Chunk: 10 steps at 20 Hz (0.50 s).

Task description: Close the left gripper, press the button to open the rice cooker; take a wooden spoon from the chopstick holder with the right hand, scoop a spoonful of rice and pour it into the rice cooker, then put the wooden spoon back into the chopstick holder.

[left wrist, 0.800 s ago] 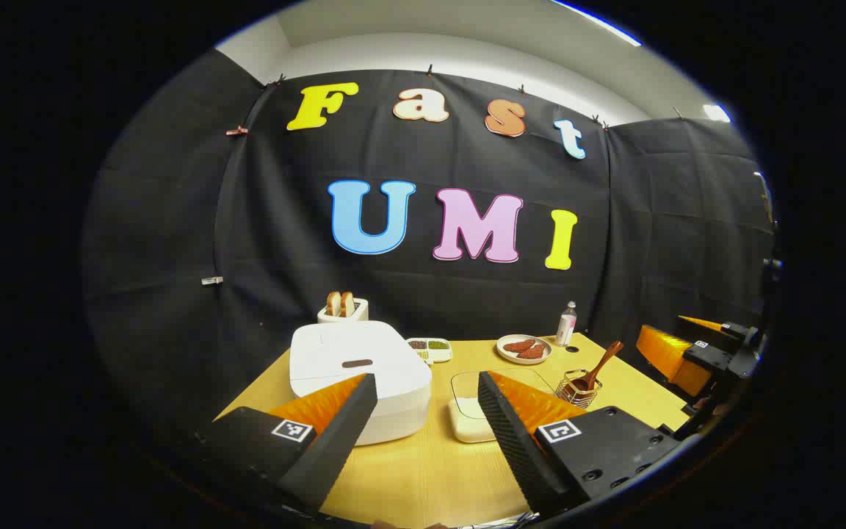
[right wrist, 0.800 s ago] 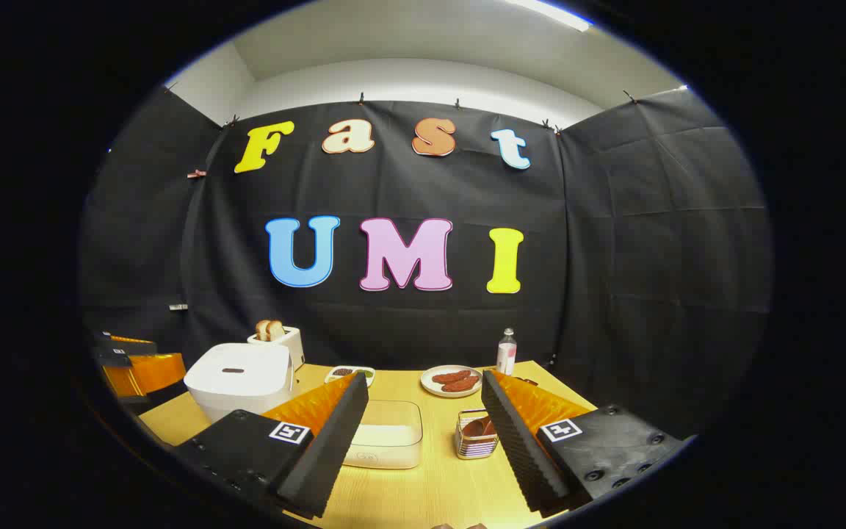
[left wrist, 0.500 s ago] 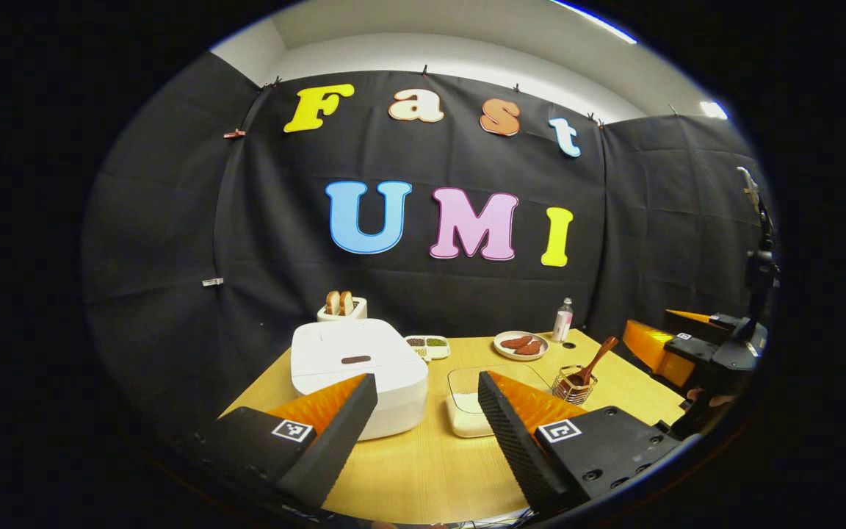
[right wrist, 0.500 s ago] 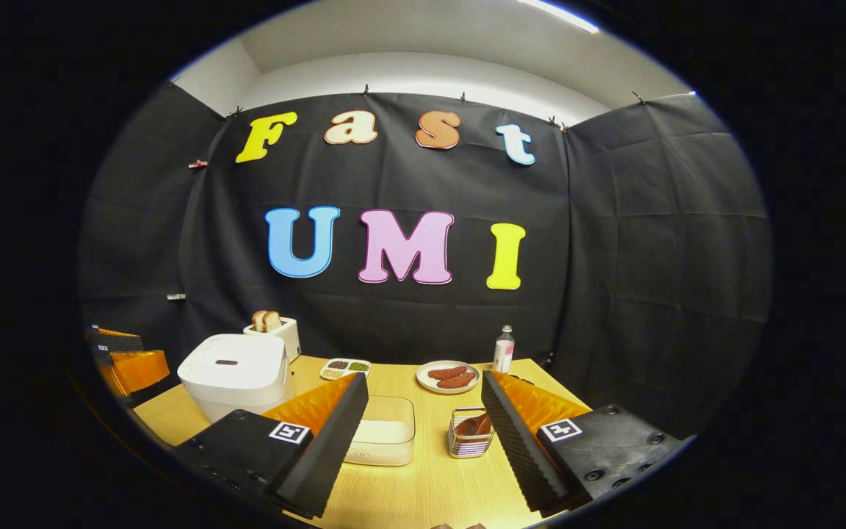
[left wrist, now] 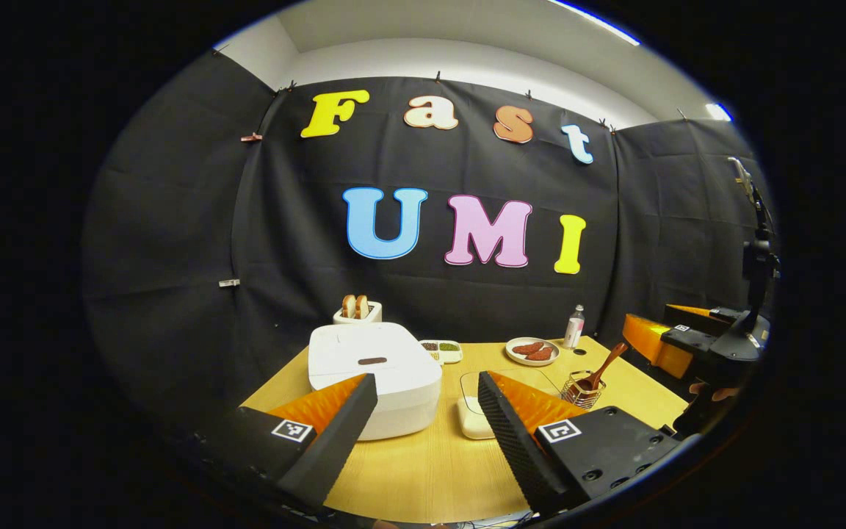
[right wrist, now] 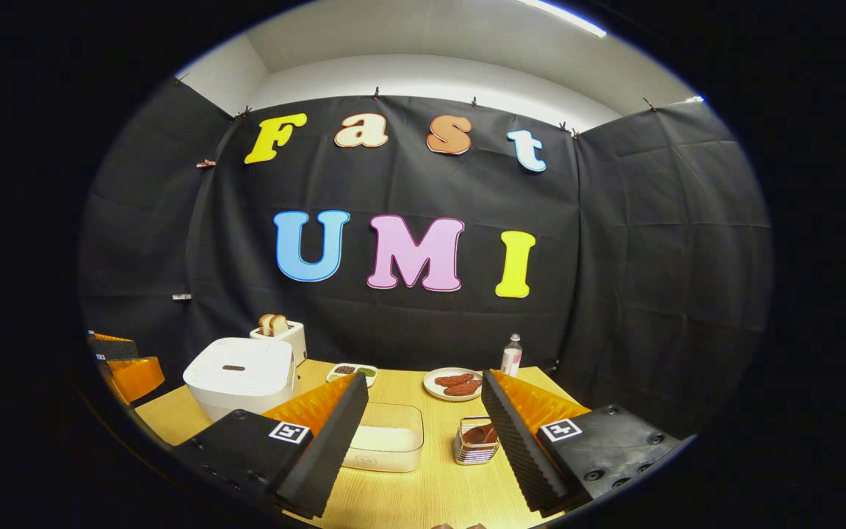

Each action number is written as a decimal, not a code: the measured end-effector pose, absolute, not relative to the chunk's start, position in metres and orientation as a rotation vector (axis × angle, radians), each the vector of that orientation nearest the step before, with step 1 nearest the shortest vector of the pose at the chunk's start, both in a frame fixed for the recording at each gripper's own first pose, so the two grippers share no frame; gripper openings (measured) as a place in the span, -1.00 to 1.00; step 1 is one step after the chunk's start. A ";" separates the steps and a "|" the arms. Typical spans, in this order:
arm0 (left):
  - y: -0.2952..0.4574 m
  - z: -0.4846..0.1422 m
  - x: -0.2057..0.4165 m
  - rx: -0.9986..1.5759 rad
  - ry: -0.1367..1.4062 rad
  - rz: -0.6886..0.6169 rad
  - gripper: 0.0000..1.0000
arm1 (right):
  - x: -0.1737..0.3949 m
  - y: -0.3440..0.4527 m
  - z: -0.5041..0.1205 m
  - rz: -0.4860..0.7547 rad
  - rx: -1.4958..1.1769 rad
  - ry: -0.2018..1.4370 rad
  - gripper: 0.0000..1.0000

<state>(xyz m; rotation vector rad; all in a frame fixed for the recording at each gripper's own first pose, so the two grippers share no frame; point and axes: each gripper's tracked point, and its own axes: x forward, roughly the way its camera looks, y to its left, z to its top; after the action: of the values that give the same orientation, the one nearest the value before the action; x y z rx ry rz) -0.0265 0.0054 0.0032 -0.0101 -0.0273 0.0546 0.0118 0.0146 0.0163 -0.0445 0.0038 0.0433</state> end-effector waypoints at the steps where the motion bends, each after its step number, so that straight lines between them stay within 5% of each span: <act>1: 0.004 0.005 -0.026 -0.010 -0.030 0.051 0.92 | 0.011 0.016 0.016 0.047 -0.047 0.003 0.96; 10: 0.014 0.018 -0.002 -0.009 -0.028 0.075 0.91 | 0.003 0.004 0.014 0.034 -0.055 -0.007 0.95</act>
<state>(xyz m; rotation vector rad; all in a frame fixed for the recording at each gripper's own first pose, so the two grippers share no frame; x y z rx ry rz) -0.0021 0.0139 0.0176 -0.0087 -0.0278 0.0755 0.0029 0.0039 0.0138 -0.0548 -0.0070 0.0338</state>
